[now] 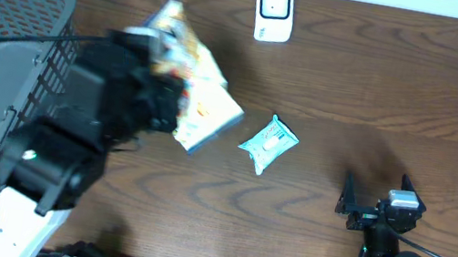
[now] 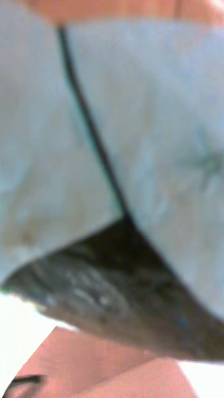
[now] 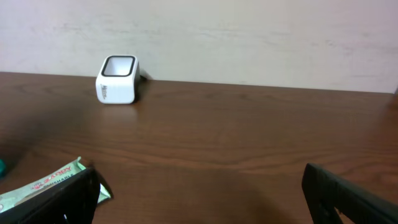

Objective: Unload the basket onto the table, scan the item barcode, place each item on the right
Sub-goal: 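Lift the snack bag out and carry it toward the scanner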

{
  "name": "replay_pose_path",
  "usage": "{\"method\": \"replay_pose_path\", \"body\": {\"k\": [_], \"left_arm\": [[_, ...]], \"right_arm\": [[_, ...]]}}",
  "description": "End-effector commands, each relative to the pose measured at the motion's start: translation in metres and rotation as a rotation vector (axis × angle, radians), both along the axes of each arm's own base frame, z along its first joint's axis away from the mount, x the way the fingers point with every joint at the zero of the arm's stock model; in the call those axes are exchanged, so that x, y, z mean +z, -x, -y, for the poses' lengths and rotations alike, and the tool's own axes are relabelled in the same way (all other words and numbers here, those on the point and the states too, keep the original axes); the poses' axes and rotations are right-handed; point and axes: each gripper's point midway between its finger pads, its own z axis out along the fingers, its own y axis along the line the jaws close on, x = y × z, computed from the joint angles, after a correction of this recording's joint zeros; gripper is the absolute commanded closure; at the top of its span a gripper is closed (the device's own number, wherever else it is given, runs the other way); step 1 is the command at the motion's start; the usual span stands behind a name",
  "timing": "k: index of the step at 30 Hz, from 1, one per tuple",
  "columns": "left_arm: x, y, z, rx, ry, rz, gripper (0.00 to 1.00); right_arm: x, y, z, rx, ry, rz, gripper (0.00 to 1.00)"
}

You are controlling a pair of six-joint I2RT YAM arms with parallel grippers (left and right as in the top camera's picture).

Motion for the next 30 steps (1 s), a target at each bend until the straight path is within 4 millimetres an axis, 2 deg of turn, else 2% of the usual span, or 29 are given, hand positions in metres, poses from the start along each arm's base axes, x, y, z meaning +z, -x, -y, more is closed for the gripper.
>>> {"method": "replay_pose_path", "body": {"k": [1, 5, 9, 10, 11, 15, 20, 22, 23, 30], "left_arm": [[-0.024, -0.007, 0.036, -0.230, -0.201, 0.049, 0.93], [-0.066, -0.021, 0.090, -0.392, -0.280, 0.023, 0.93], [-0.102, -0.026, 0.138, -0.547, -0.351, 0.046, 0.93], [-0.107, -0.026, 0.145, -0.566, -0.359, 0.050, 0.93], [-0.118, -0.027, 0.159, -0.604, -0.372, 0.061, 0.93], [-0.146, -0.038, 0.187, -0.636, -0.372, 0.069, 0.92], [-0.191, -0.043, 0.213, -0.671, -0.387, 0.039, 0.92], [-0.202, -0.043, 0.216, -0.677, -0.394, 0.026, 0.83], [-0.206, -0.043, 0.217, -0.678, -0.396, 0.020, 0.71], [-0.207, -0.045, 0.219, -0.642, -0.364, 0.000, 0.67]], "right_arm": [[-0.001, 0.000, -0.001, 0.006, 0.004, -0.002, 0.01], [-0.001, 0.000, -0.001, 0.005, 0.004, -0.002, 0.01], [-0.001, 0.000, -0.001, 0.006, 0.004, -0.003, 0.01], [-0.001, 0.000, -0.001, 0.006, 0.004, -0.003, 0.01], [-0.001, 0.000, -0.001, 0.005, 0.004, -0.003, 0.01], [-0.001, 0.000, -0.001, 0.006, 0.004, -0.003, 0.01], [-0.001, 0.000, -0.001, 0.006, 0.004, -0.003, 0.01], [-0.001, 0.000, -0.001, 0.006, 0.004, -0.003, 0.01], [-0.001, 0.000, -0.001, 0.005, 0.004, -0.003, 0.01], [-0.001, 0.000, -0.001, 0.006, 0.004, -0.003, 0.01]]}}
